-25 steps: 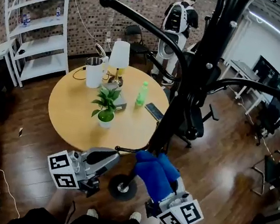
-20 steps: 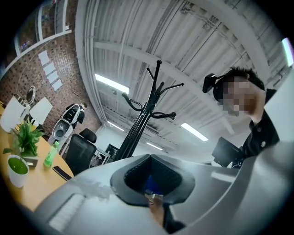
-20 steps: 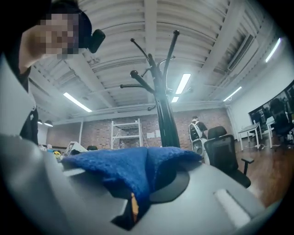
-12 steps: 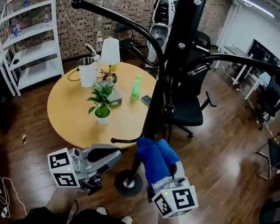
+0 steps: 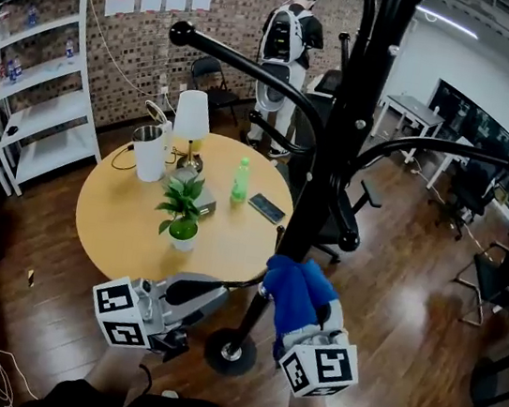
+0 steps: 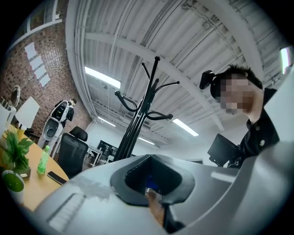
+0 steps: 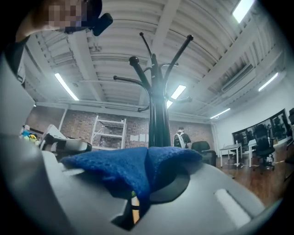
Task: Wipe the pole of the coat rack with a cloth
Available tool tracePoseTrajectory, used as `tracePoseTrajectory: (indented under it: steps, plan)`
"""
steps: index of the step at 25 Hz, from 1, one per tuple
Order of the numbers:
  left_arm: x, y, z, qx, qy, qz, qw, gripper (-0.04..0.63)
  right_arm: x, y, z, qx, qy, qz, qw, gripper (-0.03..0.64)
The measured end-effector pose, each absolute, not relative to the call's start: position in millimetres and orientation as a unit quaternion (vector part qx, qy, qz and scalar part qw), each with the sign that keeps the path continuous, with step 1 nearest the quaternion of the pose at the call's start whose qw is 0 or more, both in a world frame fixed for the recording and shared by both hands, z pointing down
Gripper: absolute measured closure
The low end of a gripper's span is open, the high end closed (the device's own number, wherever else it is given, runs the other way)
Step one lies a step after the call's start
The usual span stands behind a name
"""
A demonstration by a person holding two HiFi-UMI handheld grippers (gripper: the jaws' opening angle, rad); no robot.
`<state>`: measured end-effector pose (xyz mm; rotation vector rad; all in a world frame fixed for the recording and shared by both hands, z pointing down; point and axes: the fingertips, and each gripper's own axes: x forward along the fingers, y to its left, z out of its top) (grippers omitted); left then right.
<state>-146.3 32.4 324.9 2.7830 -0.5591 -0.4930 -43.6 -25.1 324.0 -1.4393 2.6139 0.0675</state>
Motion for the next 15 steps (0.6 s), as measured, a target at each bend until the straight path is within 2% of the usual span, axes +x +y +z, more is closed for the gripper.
tracePoseTrajectory:
  steps: [8, 15]
  plan:
    - [-195.1, 5.9, 317.8, 0.957, -0.190, -0.188, 0.118, 0.594, -59.0, -78.3, 335.7, -0.542, 0.838, 0.026, 0.050, 0.589]
    - [-202.5, 0.7, 311.8, 0.957, -0.183, -0.196, 0.110, 0.594, -59.7, -74.8, 248.1, -0.512, 0.846, 0.078, 0.128, 0.589]
